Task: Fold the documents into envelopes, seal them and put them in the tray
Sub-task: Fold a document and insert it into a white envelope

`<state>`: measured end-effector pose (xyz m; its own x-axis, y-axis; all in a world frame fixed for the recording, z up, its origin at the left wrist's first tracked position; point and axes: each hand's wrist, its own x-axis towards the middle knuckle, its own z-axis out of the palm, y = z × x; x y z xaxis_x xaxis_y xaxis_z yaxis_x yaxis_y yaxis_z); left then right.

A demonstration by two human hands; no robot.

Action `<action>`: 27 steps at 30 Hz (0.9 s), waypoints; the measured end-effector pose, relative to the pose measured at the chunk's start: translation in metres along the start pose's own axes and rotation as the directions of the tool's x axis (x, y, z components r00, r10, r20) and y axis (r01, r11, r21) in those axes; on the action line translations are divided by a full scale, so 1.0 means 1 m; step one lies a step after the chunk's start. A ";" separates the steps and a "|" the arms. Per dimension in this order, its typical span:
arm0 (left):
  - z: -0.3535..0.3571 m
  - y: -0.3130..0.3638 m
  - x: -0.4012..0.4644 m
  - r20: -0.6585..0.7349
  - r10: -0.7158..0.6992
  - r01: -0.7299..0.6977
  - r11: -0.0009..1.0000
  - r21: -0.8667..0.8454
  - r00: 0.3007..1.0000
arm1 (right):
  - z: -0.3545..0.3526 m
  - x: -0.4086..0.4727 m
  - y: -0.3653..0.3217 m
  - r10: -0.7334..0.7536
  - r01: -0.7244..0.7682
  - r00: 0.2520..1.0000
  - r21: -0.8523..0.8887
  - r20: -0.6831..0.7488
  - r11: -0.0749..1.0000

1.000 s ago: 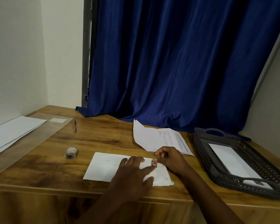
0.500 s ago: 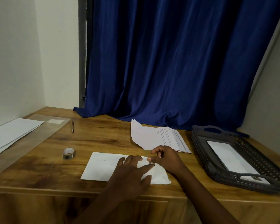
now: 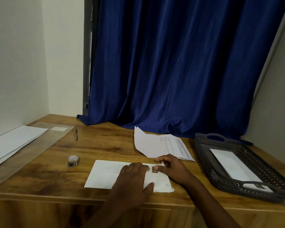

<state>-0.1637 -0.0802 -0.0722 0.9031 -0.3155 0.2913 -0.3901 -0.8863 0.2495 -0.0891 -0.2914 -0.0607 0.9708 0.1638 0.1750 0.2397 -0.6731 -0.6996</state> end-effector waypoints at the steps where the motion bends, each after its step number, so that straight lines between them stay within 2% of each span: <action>1: 0.000 0.000 -0.001 -0.016 -0.017 0.017 1.000 -0.019 1.000 | -0.001 0.001 -0.001 0.009 -0.009 1.000 0.023 -0.005 1.000; 3: 0.000 0.001 0.000 -0.018 -0.042 0.041 0.998 -0.042 0.999 | -0.005 0.004 -0.004 0.035 -0.036 0.999 0.048 0.027 0.998; 7: 0.001 0.002 0.001 -0.018 -0.080 0.078 0.995 -0.053 0.997 | -0.015 0.016 -0.021 0.094 -0.080 0.987 -0.109 0.134 0.991; 13: 0.001 0.003 0.000 -0.026 -0.097 0.096 0.993 -0.063 0.995 | -0.024 0.033 -0.042 0.329 -0.274 0.934 -0.308 0.140 0.911; 18: 0.001 0.003 -0.002 -0.054 -0.077 0.073 0.995 -0.067 0.996 | -0.017 0.040 -0.054 0.464 -0.408 0.862 -0.263 0.205 0.874; 25: 0.000 0.003 -0.004 -0.086 -0.070 0.063 0.995 -0.082 0.994 | -0.019 0.045 -0.059 0.482 -0.457 0.819 -0.153 0.313 0.876; 27: -0.003 0.005 -0.005 -0.064 -0.082 0.076 0.993 -0.094 0.995 | -0.021 0.048 -0.062 0.474 -0.438 0.808 -0.183 0.350 0.880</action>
<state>-0.1702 -0.0817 -0.0693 0.9188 -0.2192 0.3283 -0.3354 -0.8720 0.3564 -0.0570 -0.2565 0.0054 0.8991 0.0652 -0.4328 -0.2146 -0.7961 -0.5659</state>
